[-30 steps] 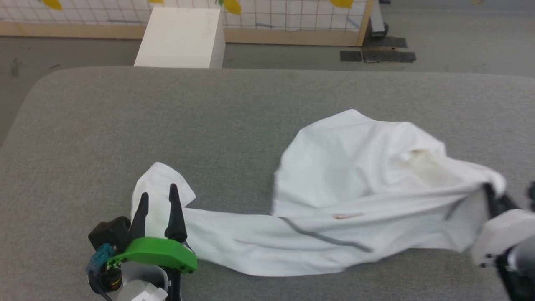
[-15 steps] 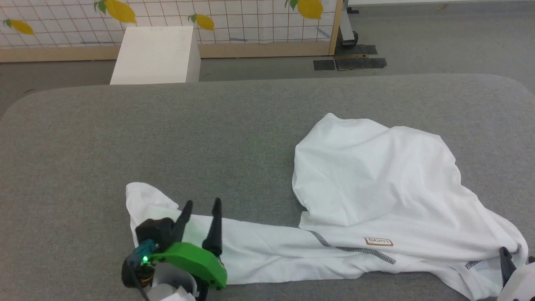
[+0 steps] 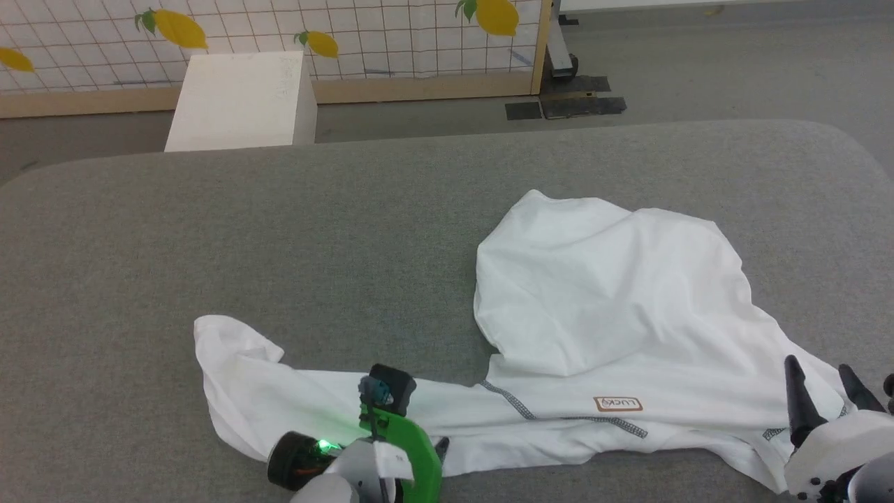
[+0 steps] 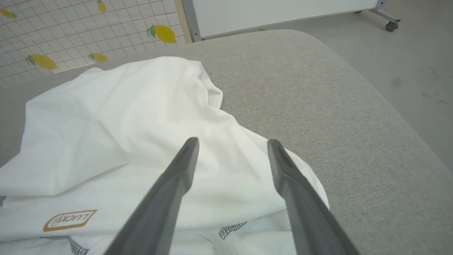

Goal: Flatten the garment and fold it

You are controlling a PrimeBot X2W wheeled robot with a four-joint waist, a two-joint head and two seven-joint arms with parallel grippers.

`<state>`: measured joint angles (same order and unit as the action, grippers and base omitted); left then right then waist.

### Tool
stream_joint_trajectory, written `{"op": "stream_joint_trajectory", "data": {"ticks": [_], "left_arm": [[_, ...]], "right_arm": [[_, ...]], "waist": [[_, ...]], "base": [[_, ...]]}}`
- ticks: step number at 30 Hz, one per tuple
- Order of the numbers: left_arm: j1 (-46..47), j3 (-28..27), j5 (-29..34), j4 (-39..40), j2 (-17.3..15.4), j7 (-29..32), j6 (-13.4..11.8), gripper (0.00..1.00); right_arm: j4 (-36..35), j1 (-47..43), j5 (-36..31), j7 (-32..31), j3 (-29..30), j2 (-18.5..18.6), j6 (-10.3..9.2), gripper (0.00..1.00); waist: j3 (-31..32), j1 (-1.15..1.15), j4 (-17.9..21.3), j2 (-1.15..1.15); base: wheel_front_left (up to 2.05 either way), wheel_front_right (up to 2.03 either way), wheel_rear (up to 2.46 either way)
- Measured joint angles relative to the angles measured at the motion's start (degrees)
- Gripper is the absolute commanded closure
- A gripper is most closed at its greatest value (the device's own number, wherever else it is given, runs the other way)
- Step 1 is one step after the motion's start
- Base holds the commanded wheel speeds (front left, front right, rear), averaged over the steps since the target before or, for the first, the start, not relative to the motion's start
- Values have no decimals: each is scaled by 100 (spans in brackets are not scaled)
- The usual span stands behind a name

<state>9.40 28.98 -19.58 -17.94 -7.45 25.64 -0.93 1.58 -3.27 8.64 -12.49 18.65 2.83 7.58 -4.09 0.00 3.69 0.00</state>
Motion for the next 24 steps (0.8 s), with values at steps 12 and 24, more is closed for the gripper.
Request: {"op": "stream_joint_trajectory", "data": {"ticks": [12,24], "left_arm": [[-182,-416,-323,561,-259,567,-391,100],[-806,-2238,-754,869,-905,-604,-1404,100]], "right_arm": [[11,0,187,75,-304,2,0,0],[81,-1,196,70,-326,1,0,0]], "waist": [[-53,0,35,0],[-13,0,-143,0]], "base": [[0,0,0],[0,0,0]]}}
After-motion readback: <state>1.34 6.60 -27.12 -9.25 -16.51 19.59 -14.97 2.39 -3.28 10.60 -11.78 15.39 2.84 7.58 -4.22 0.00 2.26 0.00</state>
